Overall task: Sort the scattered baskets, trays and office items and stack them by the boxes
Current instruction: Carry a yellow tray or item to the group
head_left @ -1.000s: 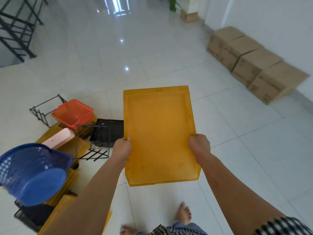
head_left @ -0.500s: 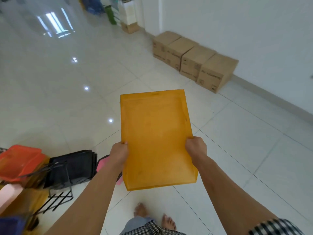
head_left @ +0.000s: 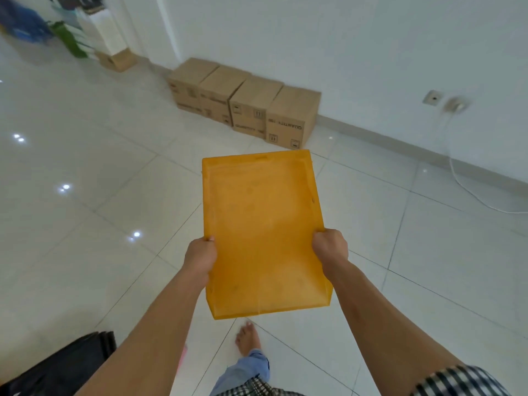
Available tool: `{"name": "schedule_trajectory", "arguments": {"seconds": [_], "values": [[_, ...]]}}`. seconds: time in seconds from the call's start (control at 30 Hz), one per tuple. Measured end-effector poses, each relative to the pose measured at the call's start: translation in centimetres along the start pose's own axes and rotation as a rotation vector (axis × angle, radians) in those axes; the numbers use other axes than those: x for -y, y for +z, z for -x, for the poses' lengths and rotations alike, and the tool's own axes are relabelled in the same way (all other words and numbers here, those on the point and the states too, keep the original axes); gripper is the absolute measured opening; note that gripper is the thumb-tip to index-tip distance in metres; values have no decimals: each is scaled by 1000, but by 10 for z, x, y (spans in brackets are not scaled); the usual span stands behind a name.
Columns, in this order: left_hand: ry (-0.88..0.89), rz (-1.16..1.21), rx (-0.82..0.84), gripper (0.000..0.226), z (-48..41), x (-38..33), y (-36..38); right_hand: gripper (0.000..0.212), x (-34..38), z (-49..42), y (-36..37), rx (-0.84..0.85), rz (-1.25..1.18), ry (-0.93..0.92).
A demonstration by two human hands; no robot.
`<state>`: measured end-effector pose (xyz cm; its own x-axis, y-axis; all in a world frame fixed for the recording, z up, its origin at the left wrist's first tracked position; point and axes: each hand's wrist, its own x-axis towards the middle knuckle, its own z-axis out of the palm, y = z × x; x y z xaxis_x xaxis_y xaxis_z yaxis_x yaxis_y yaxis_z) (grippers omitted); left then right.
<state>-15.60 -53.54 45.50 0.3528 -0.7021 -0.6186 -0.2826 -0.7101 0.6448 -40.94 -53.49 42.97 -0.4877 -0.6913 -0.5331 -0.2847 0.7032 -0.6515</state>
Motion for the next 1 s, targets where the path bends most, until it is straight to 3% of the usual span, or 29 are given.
{"name": "schedule_trajectory", "arguments": {"seconds": [0.1,0.27,0.53,1.0], "values": [[22,-47,44,47,-27,-34,6,14,19,-25,1,-48,-31,34],[84,-88,109,47,-71,-91,20,34,51,-57,-4,-95,-79,81],[86,-98,143,47,-116,-163,63,32,88,-133,-23,-138,-104,102],[20,-54,74,48,-188,-282,147,35,169,-292,-59,-46,-46,106]]}}
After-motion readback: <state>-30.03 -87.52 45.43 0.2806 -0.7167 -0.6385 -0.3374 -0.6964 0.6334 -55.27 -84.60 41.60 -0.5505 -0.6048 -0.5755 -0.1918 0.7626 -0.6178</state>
